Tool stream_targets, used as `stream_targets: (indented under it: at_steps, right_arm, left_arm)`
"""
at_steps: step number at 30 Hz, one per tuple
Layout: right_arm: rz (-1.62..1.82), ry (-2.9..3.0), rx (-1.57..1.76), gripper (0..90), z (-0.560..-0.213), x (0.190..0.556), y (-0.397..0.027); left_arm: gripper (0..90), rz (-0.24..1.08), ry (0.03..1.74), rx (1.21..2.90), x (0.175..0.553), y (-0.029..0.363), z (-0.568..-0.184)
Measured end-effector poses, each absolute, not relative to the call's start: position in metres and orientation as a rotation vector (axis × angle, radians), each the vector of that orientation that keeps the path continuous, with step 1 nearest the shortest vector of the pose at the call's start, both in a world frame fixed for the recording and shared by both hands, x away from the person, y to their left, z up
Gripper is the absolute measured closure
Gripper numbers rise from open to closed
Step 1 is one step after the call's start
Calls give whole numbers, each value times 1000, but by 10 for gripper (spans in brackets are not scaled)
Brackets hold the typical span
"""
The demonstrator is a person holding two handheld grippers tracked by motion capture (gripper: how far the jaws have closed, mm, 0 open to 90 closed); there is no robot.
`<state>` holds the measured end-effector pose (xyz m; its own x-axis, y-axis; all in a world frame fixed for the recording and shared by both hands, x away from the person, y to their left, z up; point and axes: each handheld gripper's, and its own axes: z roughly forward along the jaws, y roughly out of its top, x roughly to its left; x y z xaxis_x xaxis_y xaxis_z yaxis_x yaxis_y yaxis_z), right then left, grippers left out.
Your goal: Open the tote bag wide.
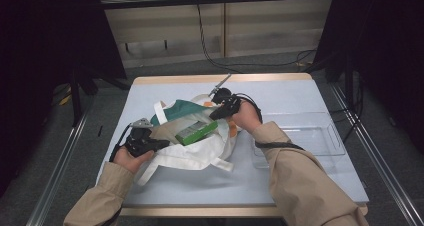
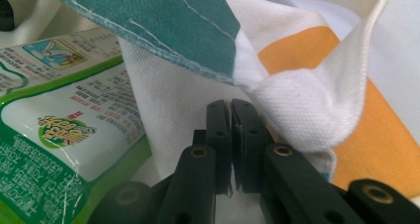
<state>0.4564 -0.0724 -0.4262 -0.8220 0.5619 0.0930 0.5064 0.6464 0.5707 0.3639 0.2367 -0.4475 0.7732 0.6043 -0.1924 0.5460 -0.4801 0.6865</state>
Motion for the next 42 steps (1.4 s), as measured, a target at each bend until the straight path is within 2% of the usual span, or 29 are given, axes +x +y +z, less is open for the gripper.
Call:
stream_targets:
  at_steps: [26,42]
  right_arm:
    - [871,2772,891,855,-428,455,-69]
    - [911,2748,911,854,-412,442,-84]
  left_arm:
    - [900,103,857,2201,363,236,-451]
    - [887,107,840,2187,362,231,-441]
